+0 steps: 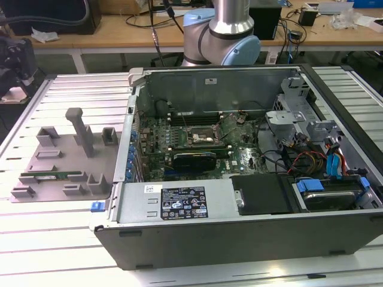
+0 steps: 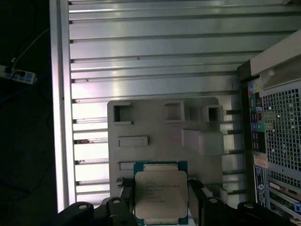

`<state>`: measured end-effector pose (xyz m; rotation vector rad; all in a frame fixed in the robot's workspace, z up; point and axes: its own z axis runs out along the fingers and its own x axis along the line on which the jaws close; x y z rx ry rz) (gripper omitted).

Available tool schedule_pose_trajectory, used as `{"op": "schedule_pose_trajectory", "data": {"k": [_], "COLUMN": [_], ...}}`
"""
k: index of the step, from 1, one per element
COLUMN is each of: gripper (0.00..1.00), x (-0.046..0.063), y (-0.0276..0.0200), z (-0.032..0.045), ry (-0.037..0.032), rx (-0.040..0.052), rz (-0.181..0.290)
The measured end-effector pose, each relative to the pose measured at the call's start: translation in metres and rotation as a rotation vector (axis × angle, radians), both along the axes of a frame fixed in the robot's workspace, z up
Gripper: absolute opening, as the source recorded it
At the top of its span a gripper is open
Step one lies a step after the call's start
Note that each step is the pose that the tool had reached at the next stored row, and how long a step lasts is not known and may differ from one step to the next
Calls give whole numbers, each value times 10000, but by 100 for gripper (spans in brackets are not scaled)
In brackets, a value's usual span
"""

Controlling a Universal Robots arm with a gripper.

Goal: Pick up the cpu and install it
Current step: 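Pick up the cpu and move it towards the insertion slot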

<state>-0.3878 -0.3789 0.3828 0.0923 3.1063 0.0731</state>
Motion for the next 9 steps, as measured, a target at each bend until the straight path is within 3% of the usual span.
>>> {"op": "schedule_pose_trajectory", "data": {"k": [9], "gripper": [54], "x": [238], "y": [0], "z": [0], "ry": [0], "rx": [0], "rz": [0]}}
